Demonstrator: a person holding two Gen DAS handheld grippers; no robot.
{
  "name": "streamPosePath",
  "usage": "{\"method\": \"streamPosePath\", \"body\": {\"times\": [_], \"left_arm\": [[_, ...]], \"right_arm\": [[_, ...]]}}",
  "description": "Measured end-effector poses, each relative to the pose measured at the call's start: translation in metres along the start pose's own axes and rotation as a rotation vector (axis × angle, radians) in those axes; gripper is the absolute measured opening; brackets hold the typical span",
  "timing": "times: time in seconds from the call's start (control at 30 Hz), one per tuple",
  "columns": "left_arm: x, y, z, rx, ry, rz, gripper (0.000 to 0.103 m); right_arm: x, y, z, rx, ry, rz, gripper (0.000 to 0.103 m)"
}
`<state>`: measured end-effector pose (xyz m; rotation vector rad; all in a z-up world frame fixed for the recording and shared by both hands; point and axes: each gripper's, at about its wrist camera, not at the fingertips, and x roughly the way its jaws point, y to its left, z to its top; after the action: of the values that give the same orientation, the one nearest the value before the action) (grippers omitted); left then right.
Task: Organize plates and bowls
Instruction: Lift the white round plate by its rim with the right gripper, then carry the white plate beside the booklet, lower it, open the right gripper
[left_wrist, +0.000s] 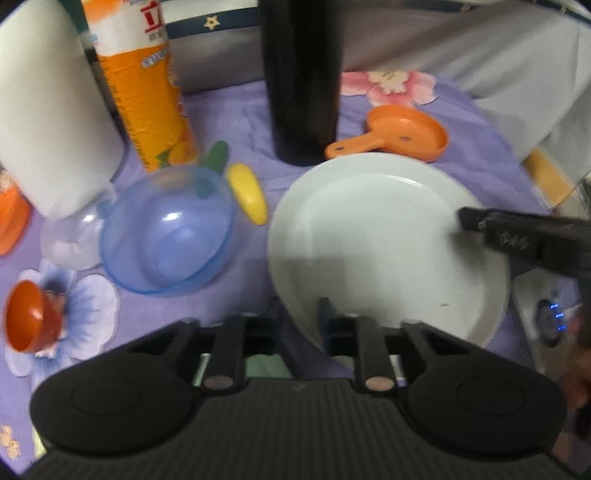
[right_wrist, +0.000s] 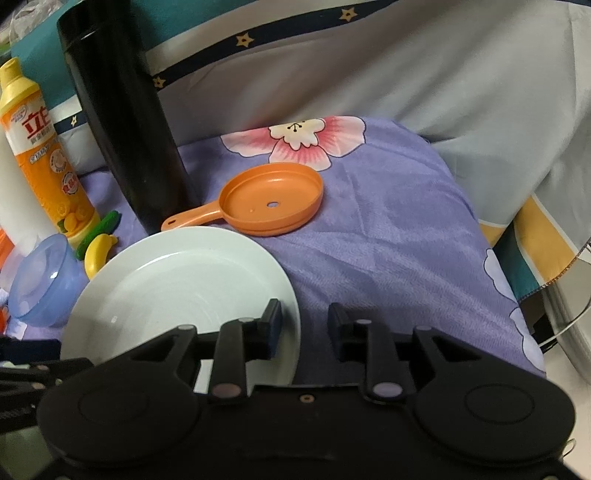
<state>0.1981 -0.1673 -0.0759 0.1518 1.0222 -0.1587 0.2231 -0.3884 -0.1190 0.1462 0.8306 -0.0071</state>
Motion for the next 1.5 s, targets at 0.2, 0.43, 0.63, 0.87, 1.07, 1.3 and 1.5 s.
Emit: {"method": "streamPosePath", "body": {"times": [0.2,0.43,0.63,0.87,1.07,1.3,1.5], "left_arm": [[0.002,-0.005,-0.002,0.037,-0.013,0.022,0.016],[-0.005,-0.011,-0.001,0.068,-0.039,0.051,0.016],[-0.017,-0.003,0.000,0.044,-0.050,0.032,0.016],[-0.039,0.003,-0.004,0.052,-0.082,0.028,0.016],[-0.059,0.018,-0.010,0.053,-0.111,0.020,0.016],[-0.104,0.052,-0.032,0.057,-0.145,0.012,0.016],[-0.146,0.105,-0.071,0.018,-0.150,0.036,0.016]], "right_arm": [[-0.010,0.001,-0.005,0.039,0.029,0.017,0.028],[-0.011,0.012,-0.004,0.060,0.038,0.014,0.028],[-0.023,0.009,-0.008,0.105,0.039,0.038,0.027],[-0.056,0.013,-0.008,0.136,0.011,0.057,0.027],[-0.080,0.023,-0.012,0.144,-0.006,0.092,0.027],[-0.127,0.058,-0.019,0.079,-0.024,0.115,0.027],[-0.164,0.113,-0.032,0.023,-0.021,0.172,0.027]]}}
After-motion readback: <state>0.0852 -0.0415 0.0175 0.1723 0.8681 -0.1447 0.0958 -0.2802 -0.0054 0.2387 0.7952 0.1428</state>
